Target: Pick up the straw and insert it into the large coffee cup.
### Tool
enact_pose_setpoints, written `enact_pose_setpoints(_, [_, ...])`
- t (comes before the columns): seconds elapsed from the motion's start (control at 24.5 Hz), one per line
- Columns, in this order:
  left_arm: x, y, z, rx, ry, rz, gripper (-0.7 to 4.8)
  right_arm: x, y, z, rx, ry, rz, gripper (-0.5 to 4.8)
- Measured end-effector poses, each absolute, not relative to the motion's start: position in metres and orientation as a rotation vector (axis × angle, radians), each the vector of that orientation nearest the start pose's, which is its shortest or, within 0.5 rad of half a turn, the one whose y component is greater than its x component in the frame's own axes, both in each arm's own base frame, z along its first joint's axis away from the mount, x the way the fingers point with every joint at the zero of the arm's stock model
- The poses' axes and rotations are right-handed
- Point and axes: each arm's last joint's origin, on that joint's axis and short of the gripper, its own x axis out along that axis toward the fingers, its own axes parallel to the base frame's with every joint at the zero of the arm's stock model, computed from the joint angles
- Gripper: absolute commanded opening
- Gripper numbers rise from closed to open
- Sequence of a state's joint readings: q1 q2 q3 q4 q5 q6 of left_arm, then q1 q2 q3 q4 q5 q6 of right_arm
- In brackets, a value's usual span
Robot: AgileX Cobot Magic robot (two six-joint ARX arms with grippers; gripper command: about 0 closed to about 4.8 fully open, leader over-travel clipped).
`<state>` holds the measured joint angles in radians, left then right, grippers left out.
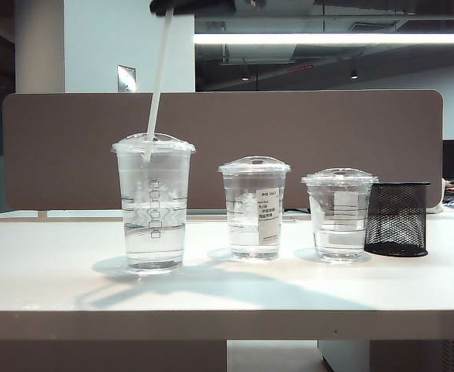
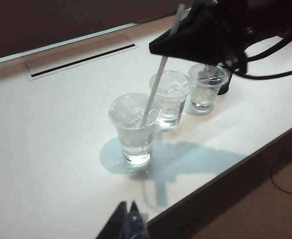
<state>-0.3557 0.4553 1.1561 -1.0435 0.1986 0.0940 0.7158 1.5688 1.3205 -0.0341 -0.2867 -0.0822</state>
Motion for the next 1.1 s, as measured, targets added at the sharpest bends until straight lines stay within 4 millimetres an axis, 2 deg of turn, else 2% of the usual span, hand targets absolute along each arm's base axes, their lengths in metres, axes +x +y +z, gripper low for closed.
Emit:
enact_pose_setpoints(0.12, [0.019, -0.013, 0.391, 0.118, 0.32, -0.565, -0.02, 0.276, 0.251, 0.322, -0.148, 0.297, 1.007, 0.55])
enact_pose_setpoints(0.2, [0.019, -0.013, 0.391, 0.118, 0.32, -0.566, -0.02, 0.28, 0.256, 0.312, -0.156, 0.331, 1.01, 1.82])
enact_pose_setpoints(0.25, [0.019, -0.013, 0.391, 0.118, 0.32, -0.565, -0.02, 0.28, 0.257, 0.31, -0.157, 0.338, 1.013, 2.99])
enact_pose_setpoints(0.29, [0.019, -0.013, 0.391, 0.118, 0.32, -0.565, -0.02, 0.281, 0.26, 0.307, -0.159, 0.341, 1.018, 3.55])
enact_pose_setpoints(0.37, [0.019, -0.013, 0.391, 0.118, 0.32, -0.565, -0.02, 0.282, 0.263, 0.304, -0.161, 0.344, 1.019, 4.23])
enact_pose_setpoints(0.49, [0.018, -0.013, 0.391, 0.118, 0.319, -0.565, -0.02, 0.282, 0.264, 0.304, -0.165, 0.335, 0.985, 4.38])
enact_pose_setpoints(0.65, [0.019, -0.013, 0.391, 0.118, 0.32, -0.565, -0.02, 0.277, 0.258, 0.318, -0.162, 0.289, 0.935, 4.37])
enact_pose_setpoints(0.7, [0.019, -0.013, 0.391, 0.118, 0.32, -0.565, -0.02, 0.274, 0.255, 0.325, -0.159, 0.27, 0.925, 4.32])
enact_pose_setpoints(0.74, [0.019, -0.013, 0.391, 0.118, 0.32, -0.565, -0.02, 0.27, 0.25, 0.335, -0.152, 0.24, 0.918, 3.96])
enact_pose_setpoints(0.78, [0.019, -0.013, 0.391, 0.118, 0.32, -0.565, -0.02, 0.265, 0.246, 0.345, -0.144, 0.211, 0.914, 3.33])
enact_pose_setpoints(0.82, [0.019, -0.013, 0.391, 0.118, 0.32, -0.565, -0.02, 0.257, 0.239, 0.358, -0.133, 0.171, 0.911, 2.4])
enact_pose_setpoints(0.86, [0.019, -0.013, 0.391, 0.118, 0.32, -0.565, -0.02, 0.251, 0.233, 0.37, -0.122, 0.132, 0.91, 0.97])
enact_pose_setpoints(0.9, [0.019, -0.013, 0.391, 0.118, 0.32, -0.565, -0.02, 0.241, 0.224, 0.386, -0.113, 0.078, 0.91, 0.0])
enact_pose_setpoints(0.94, [0.019, -0.013, 0.391, 0.118, 0.32, -0.565, -0.02, 0.223, 0.208, 0.411, -0.115, -0.016, 0.905, -0.09])
enact_pose_setpoints(0.98, [0.018, -0.013, 0.391, 0.118, 0.319, -0.565, -0.02, 0.211, 0.197, 0.424, -0.126, -0.075, 0.897, -0.09])
enact_pose_setpoints(1.1, [0.019, -0.013, 0.391, 0.118, 0.32, -0.566, -0.02, 0.182, 0.168, 0.453, -0.166, -0.192, 0.809, -0.09])
